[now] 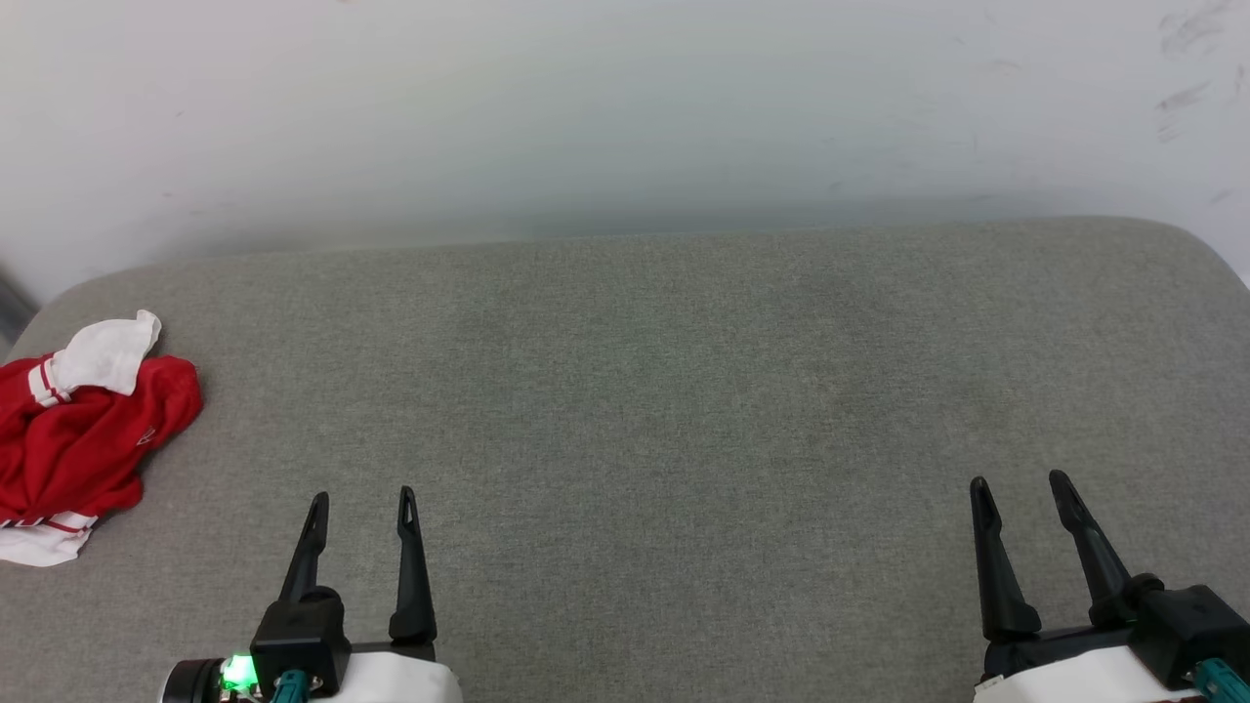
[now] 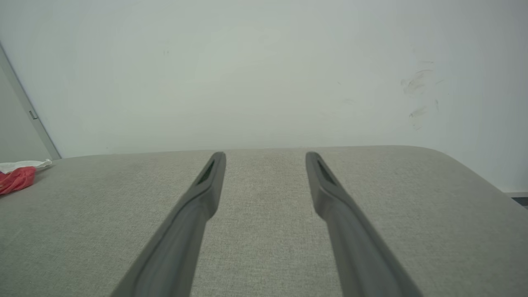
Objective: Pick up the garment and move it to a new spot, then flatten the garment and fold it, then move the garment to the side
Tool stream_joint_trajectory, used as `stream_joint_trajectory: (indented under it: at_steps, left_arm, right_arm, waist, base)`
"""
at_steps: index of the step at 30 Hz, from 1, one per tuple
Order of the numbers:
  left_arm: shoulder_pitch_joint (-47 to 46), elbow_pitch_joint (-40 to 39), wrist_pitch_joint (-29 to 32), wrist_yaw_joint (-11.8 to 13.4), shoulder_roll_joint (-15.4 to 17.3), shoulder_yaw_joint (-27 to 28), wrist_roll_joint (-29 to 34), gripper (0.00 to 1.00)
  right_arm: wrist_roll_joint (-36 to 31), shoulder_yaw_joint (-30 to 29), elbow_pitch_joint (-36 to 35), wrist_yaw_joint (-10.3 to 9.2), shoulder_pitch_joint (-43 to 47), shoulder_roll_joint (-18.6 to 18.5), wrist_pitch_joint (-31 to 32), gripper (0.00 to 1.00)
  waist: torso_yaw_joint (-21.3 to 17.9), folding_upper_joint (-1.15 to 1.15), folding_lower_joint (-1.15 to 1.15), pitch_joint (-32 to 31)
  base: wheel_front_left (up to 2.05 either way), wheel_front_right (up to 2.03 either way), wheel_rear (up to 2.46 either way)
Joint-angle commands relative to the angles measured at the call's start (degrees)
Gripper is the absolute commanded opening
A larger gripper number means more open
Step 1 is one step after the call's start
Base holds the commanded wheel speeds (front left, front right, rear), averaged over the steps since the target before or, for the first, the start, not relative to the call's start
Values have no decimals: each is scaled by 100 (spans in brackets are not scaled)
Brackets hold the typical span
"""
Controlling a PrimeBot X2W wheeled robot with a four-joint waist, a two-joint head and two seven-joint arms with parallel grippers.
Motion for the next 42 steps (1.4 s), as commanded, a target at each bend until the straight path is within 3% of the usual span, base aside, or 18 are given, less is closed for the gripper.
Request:
stream_joint_trajectory:
  at_steps: [1, 9, 15, 42]
  left_arm:
    - [59, 25, -37, -44, -10, 40, -21, 100]
    - [50, 125, -31, -189, -49, 146, -116, 100]
    - [25, 130, -30, -165, -55, 189, -70, 100]
    - [146, 44, -30, 157, -57, 431, -441, 100]
  right_arm:
    - [44, -2, 17, -2, 18, 9, -14, 100]
    - [119, 2, 70, -2, 19, 10, -14, 100]
    - [106, -6, 36, -2, 41, 10, -14, 100]
    - [-184, 140, -168, -2, 234, 9, -13, 100]
  waist:
    - [0, 0, 0, 1]
    - [-15, 0, 0, -6]
    - [12, 0, 0, -6]
    - [2125, 0, 0, -7]
  base:
    - [0, 0, 0]
    - [0, 0, 0]
    - [0, 0, 0]
    - [0, 0, 0]
